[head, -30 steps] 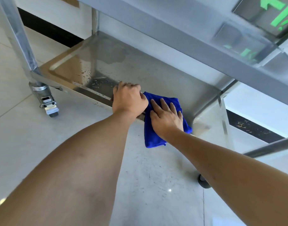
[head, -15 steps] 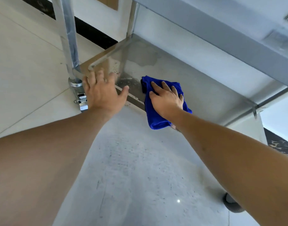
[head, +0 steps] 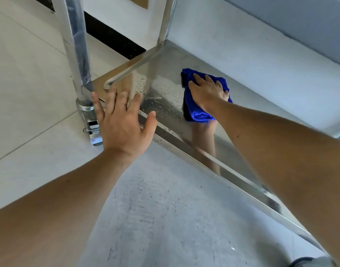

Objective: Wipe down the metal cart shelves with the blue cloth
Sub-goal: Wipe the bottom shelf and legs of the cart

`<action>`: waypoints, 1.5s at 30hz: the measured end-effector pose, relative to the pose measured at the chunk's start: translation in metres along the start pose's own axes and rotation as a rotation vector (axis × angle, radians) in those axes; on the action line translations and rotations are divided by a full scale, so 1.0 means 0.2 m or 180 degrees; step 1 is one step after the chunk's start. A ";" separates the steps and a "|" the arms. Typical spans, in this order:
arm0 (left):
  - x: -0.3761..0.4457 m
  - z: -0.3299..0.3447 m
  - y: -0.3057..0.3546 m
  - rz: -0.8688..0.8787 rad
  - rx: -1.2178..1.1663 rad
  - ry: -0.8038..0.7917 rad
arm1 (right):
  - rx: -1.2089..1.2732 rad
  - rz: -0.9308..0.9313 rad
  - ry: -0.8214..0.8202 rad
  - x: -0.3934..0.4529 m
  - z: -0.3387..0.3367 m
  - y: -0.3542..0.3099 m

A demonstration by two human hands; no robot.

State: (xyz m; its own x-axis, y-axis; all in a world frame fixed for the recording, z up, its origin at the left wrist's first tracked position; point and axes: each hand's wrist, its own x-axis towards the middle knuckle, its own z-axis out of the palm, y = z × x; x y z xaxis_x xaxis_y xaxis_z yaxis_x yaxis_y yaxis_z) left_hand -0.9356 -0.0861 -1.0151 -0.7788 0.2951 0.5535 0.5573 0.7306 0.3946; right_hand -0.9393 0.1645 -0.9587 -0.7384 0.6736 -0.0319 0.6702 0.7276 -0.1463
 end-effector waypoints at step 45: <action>0.12 -0.26 -0.12 -0.0695 -0.1021 -0.0546 | 0.0051 -0.1358 -0.0414 -0.72 0.08 -0.36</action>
State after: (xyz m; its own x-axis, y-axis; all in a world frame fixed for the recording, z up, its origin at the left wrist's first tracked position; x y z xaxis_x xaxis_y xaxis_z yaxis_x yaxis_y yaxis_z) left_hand -0.9526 -0.1285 -0.9718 -0.9100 0.2728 0.3121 0.4142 0.5666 0.7123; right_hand -0.8826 0.0124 -0.9592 -0.9525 0.2911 -0.0893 0.3031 0.9341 -0.1885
